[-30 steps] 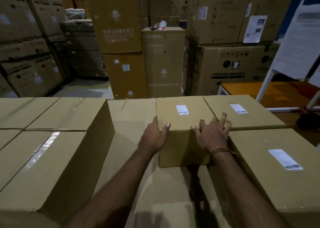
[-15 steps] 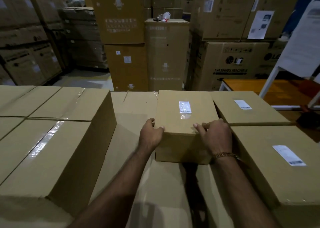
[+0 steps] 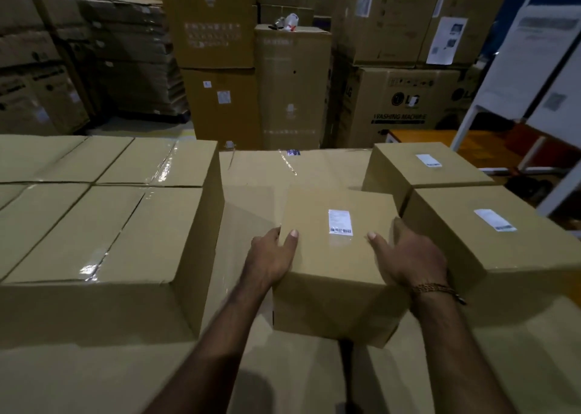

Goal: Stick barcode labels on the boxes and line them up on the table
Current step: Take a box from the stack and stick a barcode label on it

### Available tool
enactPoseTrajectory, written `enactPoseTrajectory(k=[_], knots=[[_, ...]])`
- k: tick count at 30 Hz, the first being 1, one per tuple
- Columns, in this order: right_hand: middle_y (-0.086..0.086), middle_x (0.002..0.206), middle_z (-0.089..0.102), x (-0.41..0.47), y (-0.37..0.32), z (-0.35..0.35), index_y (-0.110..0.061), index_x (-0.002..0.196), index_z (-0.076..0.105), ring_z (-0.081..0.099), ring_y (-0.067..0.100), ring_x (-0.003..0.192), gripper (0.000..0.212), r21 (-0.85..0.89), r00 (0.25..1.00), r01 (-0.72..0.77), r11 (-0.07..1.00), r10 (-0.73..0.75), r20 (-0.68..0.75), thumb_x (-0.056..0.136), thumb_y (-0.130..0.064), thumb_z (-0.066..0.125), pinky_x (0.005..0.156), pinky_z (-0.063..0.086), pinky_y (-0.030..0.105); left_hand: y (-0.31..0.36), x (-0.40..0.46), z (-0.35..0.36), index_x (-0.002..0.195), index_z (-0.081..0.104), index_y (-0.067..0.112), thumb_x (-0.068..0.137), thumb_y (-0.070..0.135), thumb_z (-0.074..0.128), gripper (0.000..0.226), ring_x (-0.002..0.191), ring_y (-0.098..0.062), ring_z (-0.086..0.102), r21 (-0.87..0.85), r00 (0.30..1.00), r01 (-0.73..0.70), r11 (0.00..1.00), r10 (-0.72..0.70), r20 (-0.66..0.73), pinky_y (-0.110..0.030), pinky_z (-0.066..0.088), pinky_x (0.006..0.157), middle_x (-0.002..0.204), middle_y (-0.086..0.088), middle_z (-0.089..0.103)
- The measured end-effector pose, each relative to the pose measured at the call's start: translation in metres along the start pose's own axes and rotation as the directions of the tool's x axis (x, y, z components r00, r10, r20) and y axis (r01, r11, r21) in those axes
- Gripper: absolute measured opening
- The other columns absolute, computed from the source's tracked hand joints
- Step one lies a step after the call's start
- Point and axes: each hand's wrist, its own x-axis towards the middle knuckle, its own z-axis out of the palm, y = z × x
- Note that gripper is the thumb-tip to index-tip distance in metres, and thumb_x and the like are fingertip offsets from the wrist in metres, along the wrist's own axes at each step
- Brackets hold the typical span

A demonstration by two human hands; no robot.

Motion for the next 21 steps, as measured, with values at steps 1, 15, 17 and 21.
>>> enactPoseTrajectory(k=[1,15,17,21], knots=[[0.019,0.138,0.066,-0.014,0.000,-0.001,-0.019,0.155,0.045,0.061,0.042,0.125,0.072,0.013,1.000,0.001,1.000,-0.001,0.007,0.102,-0.067,0.049,0.096,0.050,0.045,-0.003,-0.010,-0.004,0.150,0.052,0.018,0.105,0.064,0.043,0.065,0.119,-0.024,0.060,-0.014,1.000,-0.012,1.000,0.013,0.020,-0.039,0.052,0.098,0.145,-0.008,0.059],[0.024,0.142,0.063,-0.192,-0.005,0.010,-0.039,0.169,0.013,0.060,0.042,0.127,0.075,0.264,0.988,-0.101,0.959,0.128,-0.087,0.106,-0.060,0.046,0.103,0.049,0.046,-0.048,-0.140,-0.051,0.167,-0.008,0.041,0.114,0.038,0.038,0.070,0.128,-0.024,0.056,-0.118,0.955,-0.224,0.968,0.241,0.171,-0.023,0.035,0.096,0.154,-0.007,0.054],[0.020,0.144,0.062,-0.216,-0.005,0.009,-0.042,0.169,0.012,0.059,0.040,0.129,0.075,0.319,0.985,-0.083,0.944,0.127,-0.117,0.105,-0.058,0.049,0.105,0.049,0.046,-0.055,-0.160,-0.057,0.167,-0.006,0.043,0.113,0.035,0.042,0.072,0.125,-0.019,0.056,-0.128,0.953,-0.245,0.961,0.263,0.150,-0.022,0.037,0.096,0.152,-0.005,0.056],[0.017,0.147,0.061,-0.263,-0.007,0.008,-0.042,0.168,0.016,0.059,0.037,0.131,0.076,0.381,0.982,-0.064,0.922,0.126,-0.141,0.103,-0.058,0.054,0.108,0.050,0.048,-0.072,-0.201,-0.072,0.168,0.003,0.040,0.111,0.032,0.049,0.074,0.121,-0.016,0.057,-0.123,0.956,-0.260,0.958,0.273,0.103,-0.019,0.038,0.094,0.151,-0.005,0.057]])
